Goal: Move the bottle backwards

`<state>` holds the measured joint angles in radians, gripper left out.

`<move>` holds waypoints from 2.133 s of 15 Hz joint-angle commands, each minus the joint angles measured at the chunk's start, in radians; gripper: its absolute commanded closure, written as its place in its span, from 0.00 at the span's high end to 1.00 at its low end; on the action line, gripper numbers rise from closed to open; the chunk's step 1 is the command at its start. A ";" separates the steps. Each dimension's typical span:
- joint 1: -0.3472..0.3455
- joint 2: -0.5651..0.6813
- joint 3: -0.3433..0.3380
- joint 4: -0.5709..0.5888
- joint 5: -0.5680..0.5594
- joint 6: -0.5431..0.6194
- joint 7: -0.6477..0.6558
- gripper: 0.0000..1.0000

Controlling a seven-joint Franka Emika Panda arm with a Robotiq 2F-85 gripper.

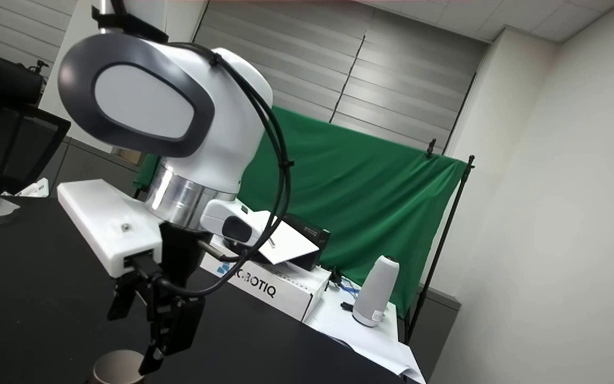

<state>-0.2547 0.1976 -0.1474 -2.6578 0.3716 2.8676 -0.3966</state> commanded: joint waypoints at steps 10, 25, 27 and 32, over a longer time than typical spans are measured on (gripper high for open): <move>-0.013 0.093 0.018 0.022 0.018 0.067 -0.033 0.74; 0.052 -0.002 -0.006 0.027 -0.028 0.014 0.018 0.36; 0.074 -0.020 -0.008 0.033 -0.041 0.015 0.030 0.36; 0.138 -0.010 -0.010 0.104 -0.110 -0.016 0.092 0.36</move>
<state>-0.1584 0.1869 -0.1414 -2.6043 0.3131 2.8871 -0.3795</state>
